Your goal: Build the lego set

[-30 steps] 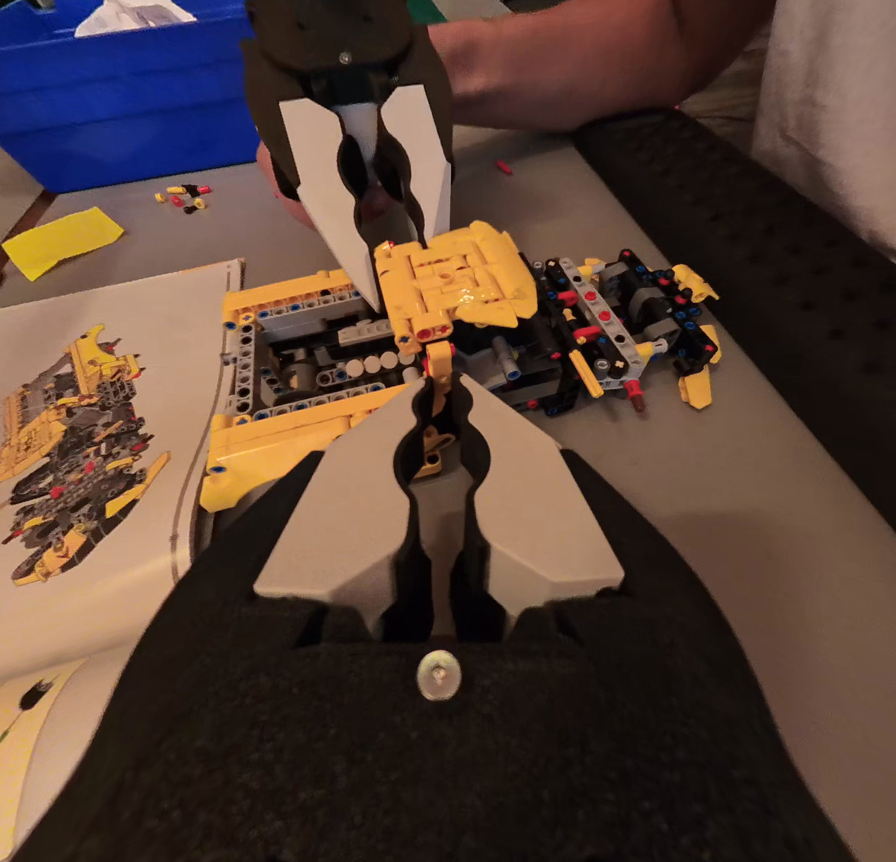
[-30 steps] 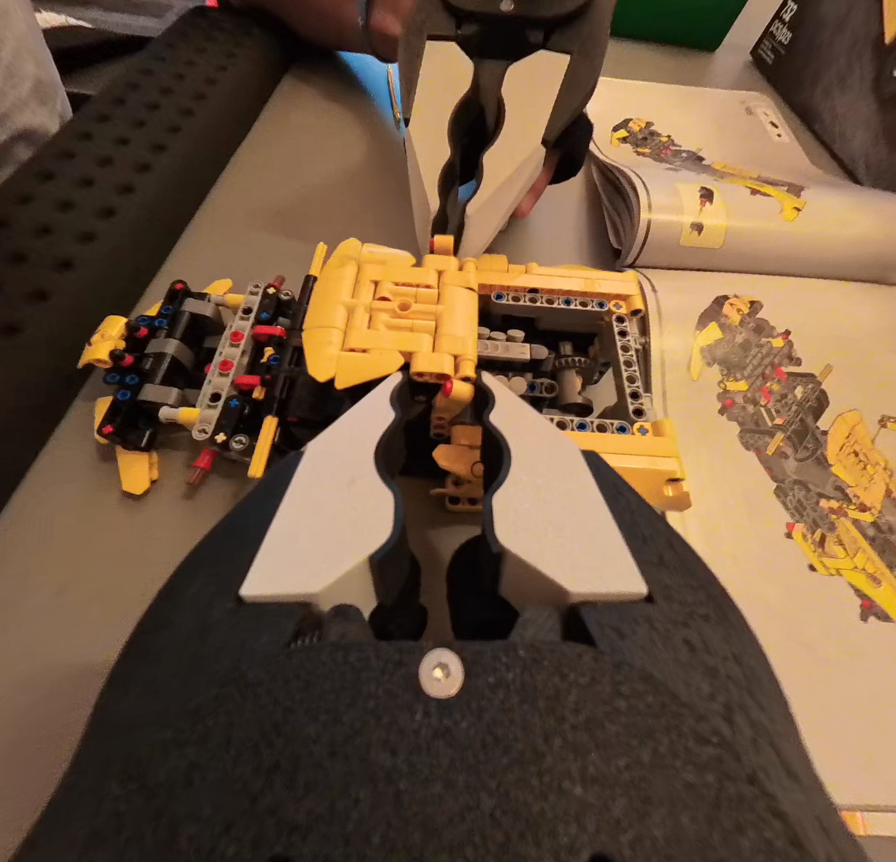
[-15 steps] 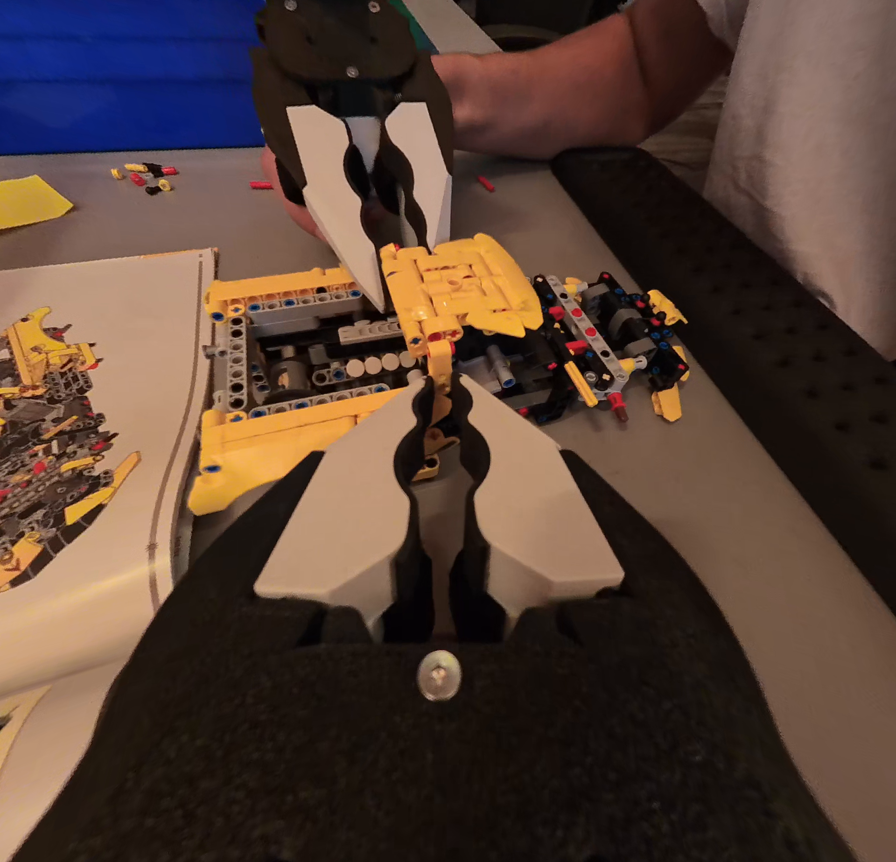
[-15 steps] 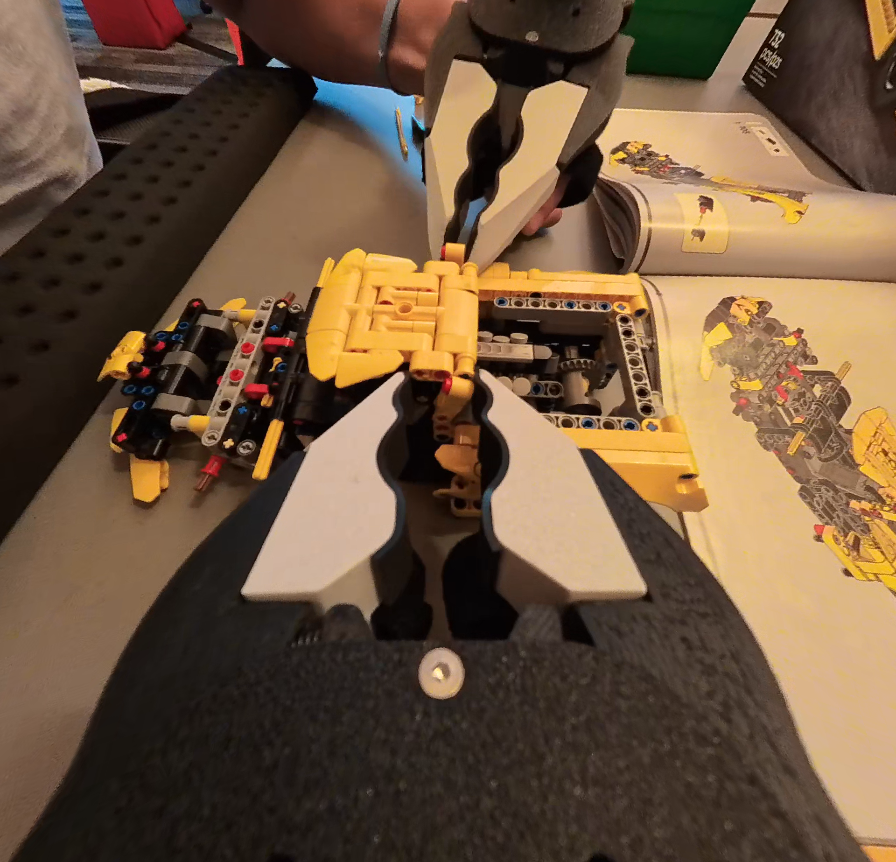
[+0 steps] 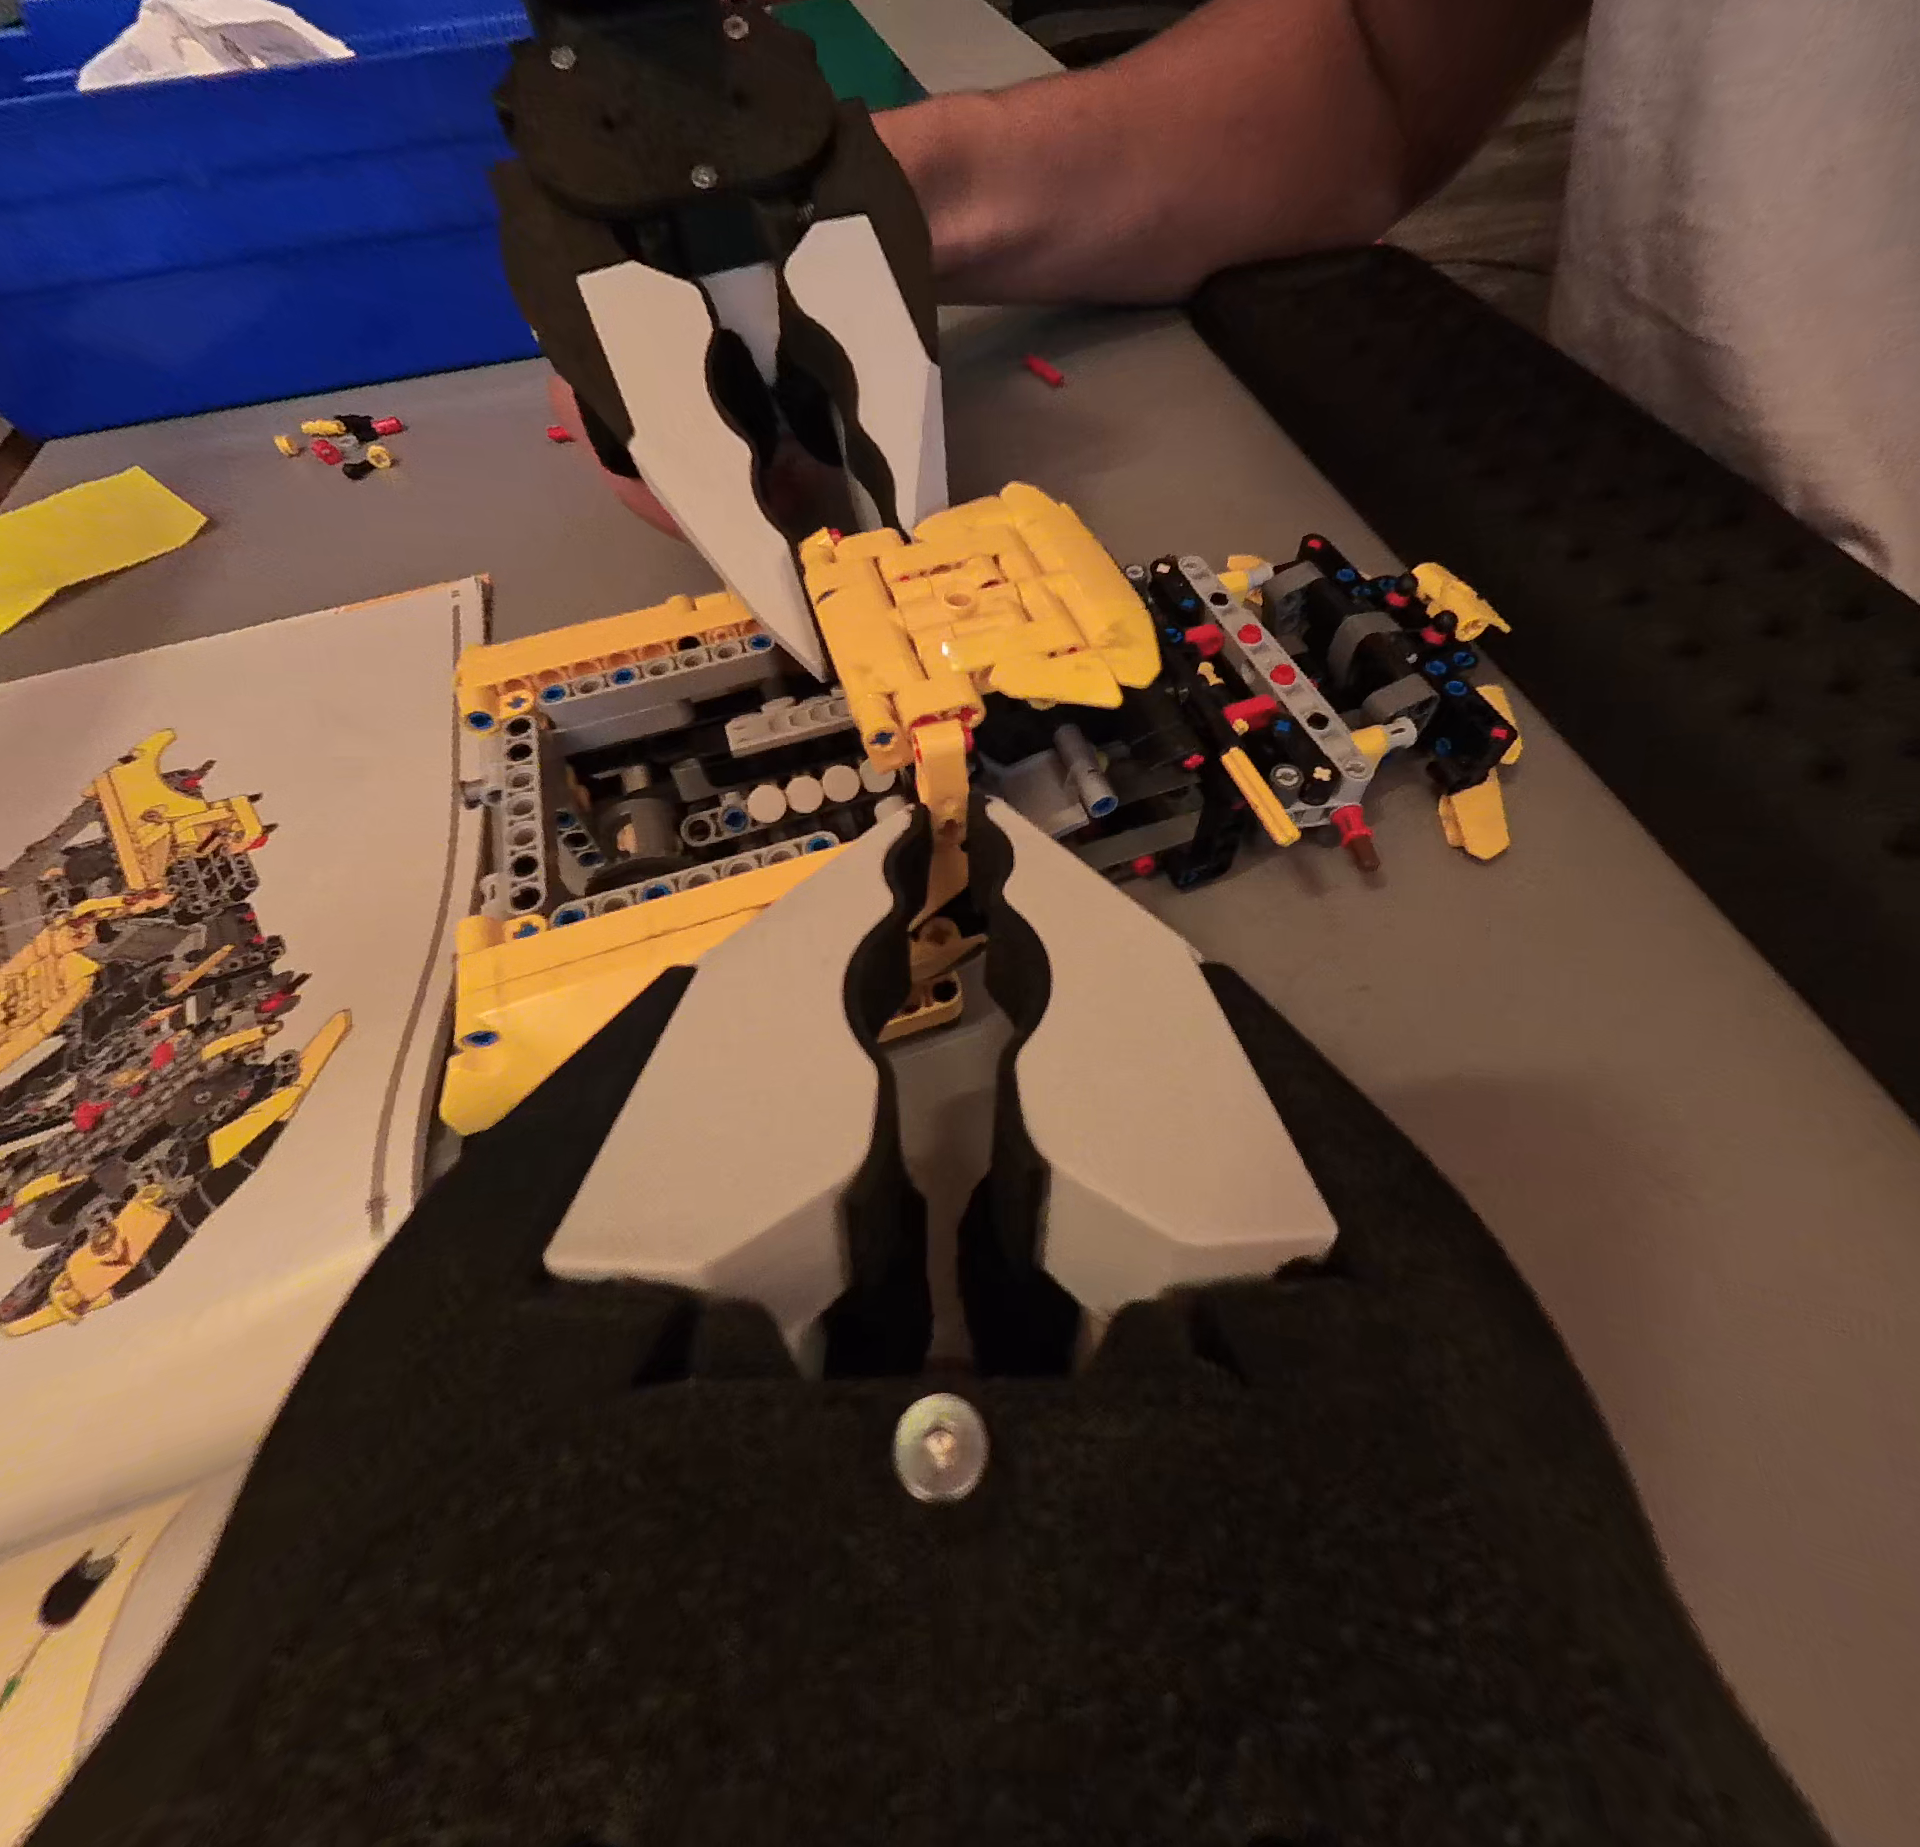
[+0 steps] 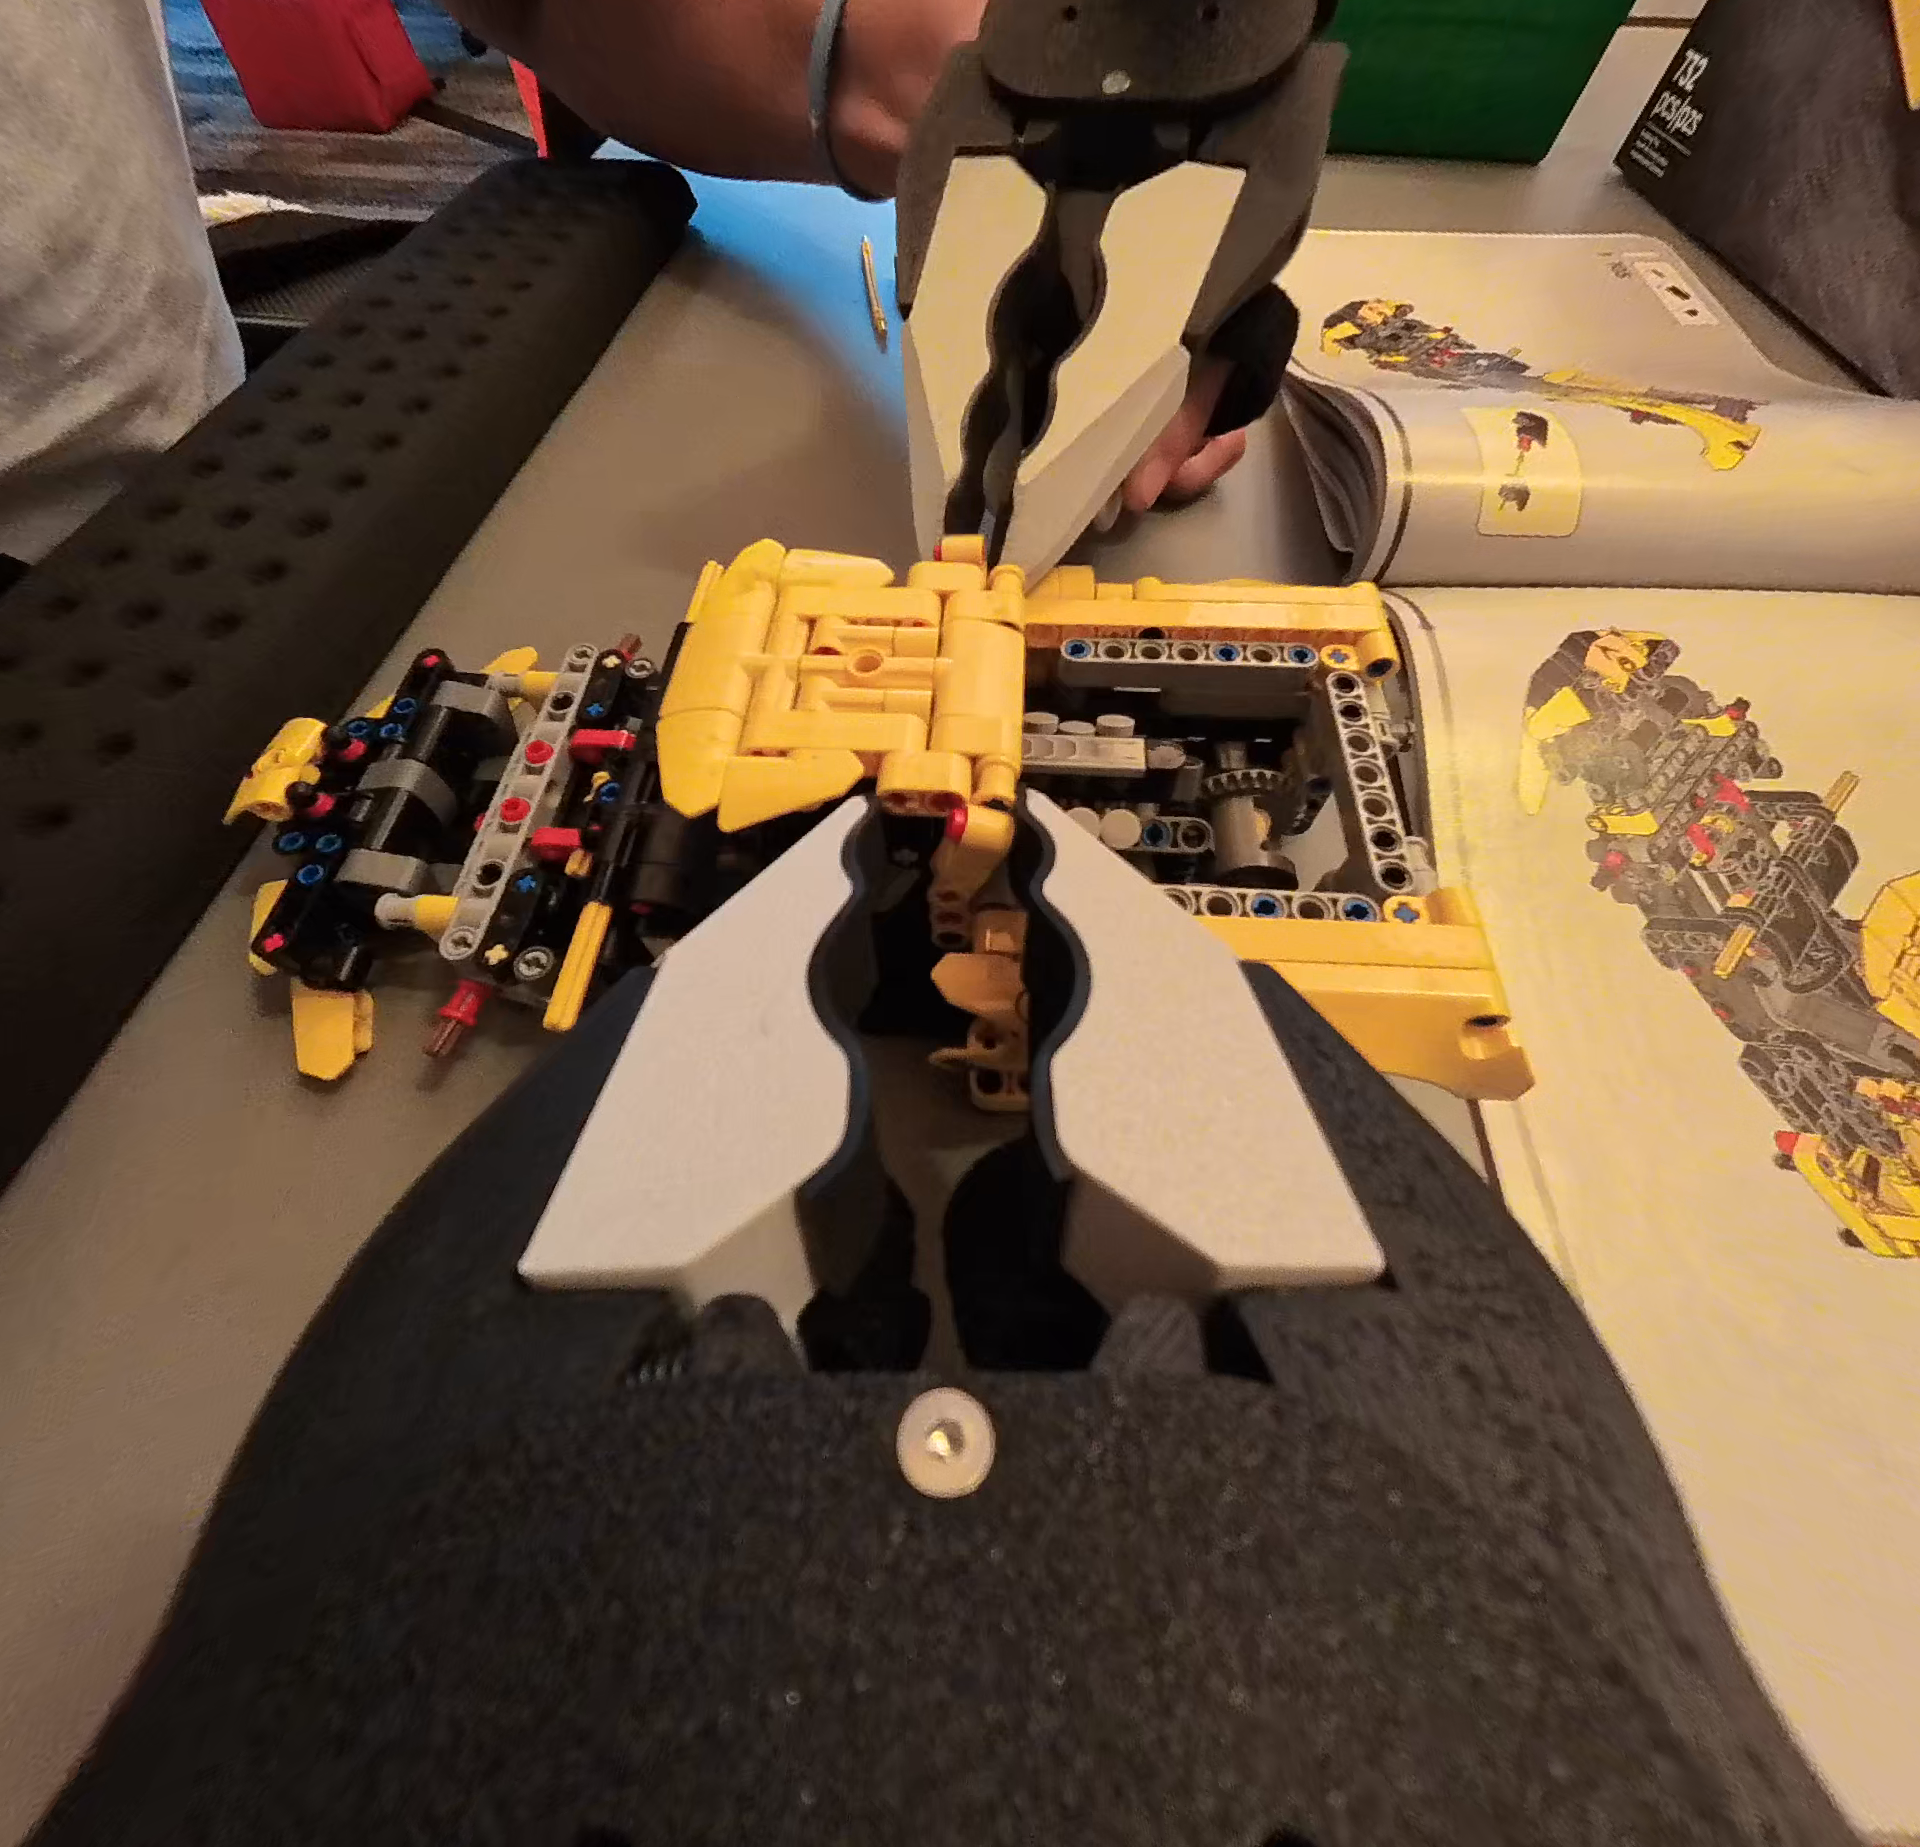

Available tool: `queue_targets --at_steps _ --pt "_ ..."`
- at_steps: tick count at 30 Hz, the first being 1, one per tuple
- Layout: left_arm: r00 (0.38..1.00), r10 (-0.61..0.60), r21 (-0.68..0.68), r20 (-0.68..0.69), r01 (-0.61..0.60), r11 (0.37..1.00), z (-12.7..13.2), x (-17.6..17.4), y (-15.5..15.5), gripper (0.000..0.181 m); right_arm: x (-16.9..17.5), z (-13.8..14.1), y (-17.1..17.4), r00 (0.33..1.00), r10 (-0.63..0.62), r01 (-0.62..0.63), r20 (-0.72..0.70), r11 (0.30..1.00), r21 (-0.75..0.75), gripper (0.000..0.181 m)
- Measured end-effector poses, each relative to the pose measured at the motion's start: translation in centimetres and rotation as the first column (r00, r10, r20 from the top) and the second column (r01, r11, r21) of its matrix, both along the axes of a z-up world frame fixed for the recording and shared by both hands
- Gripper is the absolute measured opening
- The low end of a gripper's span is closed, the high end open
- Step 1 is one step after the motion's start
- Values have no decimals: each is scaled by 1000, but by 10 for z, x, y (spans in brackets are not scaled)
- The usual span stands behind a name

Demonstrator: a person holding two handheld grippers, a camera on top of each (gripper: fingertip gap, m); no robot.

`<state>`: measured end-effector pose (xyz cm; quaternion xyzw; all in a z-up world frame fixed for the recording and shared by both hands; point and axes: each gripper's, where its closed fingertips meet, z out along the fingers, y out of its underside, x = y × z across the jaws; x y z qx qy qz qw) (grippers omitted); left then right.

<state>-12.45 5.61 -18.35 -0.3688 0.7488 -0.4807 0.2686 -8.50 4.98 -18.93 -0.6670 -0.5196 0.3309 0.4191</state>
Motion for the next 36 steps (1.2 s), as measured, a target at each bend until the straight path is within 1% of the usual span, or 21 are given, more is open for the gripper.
queue_targets --at_steps 5,10,11,12,13,14,15,16,17,18,19,20,21,22,23,24,26,28,30,33,36 --pt "999 -29 -63 -40 27 998 1 1 0 6 0 0 0 1000 1 -1 1 1000 -2 22" --pt "999 -21 -39 -27 20 999 0 3 0 6 4 2 0 1000 -29 29 -4 999 -39 24" --pt "1000 -17 -26 -19 16 1000 0 4 -1 7 10 3 0 999 -50 50 -6 996 -71 33" --pt "1000 -16 -20 -15 16 1000 0 5 -1 6 19 4 -1 998 -61 60 0 990 -129 47" --pt "1000 -17 -21 -15 17 1000 0 6 -1 6 26 11 -3 997 -69 65 -15 978 -197 46" --pt "1000 -20 -29 -20 20 999 0 7 -1 6 31 24 -1 995 -89 76 -44 970 -231 41" --pt "999 -24 -40 -27 23 999 0 8 -1 6 30 40 3 990 -108 85 -93 971 -223 40" --pt "999 -30 -55 -36 28 998 0 8 -1 6 26 52 5 988 -103 82 -118 982 -172 42" --pt "998 -35 -70 -46 32 997 1 9 -1 6 20 54 3 993 -79 69 -85 991 -113 42" --pt "998 -40 -87 -56 35 996 1 9 -1 6 17 46 1 998 -57 57 2 996 -68 45" --pt "997 -46 -101 -65 39 994 1 9 -1 6 18 38 1 995 -56 60 87 998 -36 45" --pt "996 -49 -111 -69 41 993 1 10 -1 6 19 36 3 990 -72 76 124 997 -23 44" --pt "997 -45 -112 -70 37 993 1 10 -1 6 18 41 7 991 -94 98 96 995 -36 40" --pt "997 -39 -108 -67 32 994 1 11 0 6 12 49 12 993 -113 115 37 991 -68 38" --pt "997 -35 -101 -63 28 994 1 11 0 6 5 52 15 992 -129 129 7 984 -126 38" --pt "998 -30 -93 -58 25 995 1 11 0 6 -5 52 15 992 -128 128 13 977 -171 38" --pt "999 -24 -80 -49 20 997 1 11 0 6 -18 37 15 984 -120 140 128 978 -158 35" --pt "999 -19 -77 -43 16 997 2 11 0 6 -24 25 14 965 -111 138 239 985 -102 26" --pt "999 -21 -85 -29 18 996 4 11 -1 7 -31 23 14 961 -103 127 258 989 -81 22" --pt "999 -19 -116 29 22 993 14 11 -6 6 -37 22 14 953 -85 112 292 991 -76 14" --pt "999 8 -91 40 -5 996 17 8 -3 6 -38 23 13 946 -85 116 314 990 -82 9"
